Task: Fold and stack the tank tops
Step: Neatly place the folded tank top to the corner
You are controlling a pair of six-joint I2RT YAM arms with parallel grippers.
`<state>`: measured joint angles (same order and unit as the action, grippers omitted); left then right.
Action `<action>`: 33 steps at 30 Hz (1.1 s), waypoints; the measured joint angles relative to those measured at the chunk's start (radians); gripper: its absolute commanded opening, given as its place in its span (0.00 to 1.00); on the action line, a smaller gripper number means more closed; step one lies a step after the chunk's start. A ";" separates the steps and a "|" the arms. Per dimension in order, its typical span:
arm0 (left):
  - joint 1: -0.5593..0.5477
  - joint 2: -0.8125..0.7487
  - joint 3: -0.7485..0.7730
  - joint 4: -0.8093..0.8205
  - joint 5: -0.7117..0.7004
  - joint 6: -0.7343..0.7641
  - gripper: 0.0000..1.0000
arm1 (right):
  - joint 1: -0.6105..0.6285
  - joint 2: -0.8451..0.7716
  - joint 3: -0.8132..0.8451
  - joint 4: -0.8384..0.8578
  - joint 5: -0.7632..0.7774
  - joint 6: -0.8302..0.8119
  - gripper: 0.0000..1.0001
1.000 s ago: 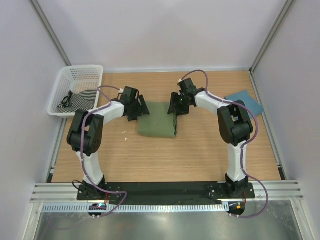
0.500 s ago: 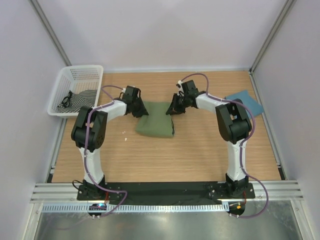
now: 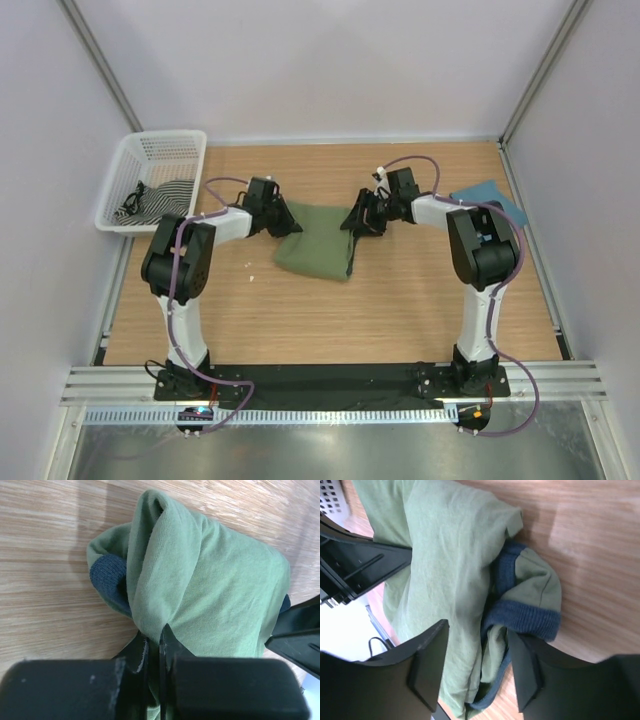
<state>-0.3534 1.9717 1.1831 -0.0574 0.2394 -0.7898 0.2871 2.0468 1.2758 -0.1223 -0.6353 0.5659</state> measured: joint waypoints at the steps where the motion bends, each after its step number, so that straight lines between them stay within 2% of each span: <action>1: 0.000 -0.003 -0.008 0.009 0.000 -0.003 0.02 | 0.000 -0.008 -0.004 -0.009 0.007 -0.007 0.62; 6: 0.000 -0.012 -0.029 0.030 -0.001 -0.015 0.01 | 0.006 -0.048 -0.015 -0.045 0.043 -0.037 0.71; 11: -0.002 -0.013 -0.031 0.032 -0.003 -0.014 0.01 | 0.006 -0.105 -0.030 -0.082 0.071 -0.066 0.74; 15: -0.003 -0.013 -0.031 0.032 -0.004 -0.014 0.01 | 0.006 -0.153 -0.030 -0.133 0.127 -0.098 0.82; 23: -0.003 -0.013 -0.031 0.032 -0.004 -0.014 0.00 | 0.006 -0.172 -0.031 -0.182 0.193 -0.119 0.84; 33: -0.005 -0.013 -0.031 0.032 -0.003 -0.014 0.00 | 0.006 -0.074 -0.029 -0.093 0.117 -0.060 0.80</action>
<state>-0.3584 1.9583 1.1522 -0.0257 0.2359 -0.8040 0.2928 1.9732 1.2465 -0.2153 -0.5179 0.5064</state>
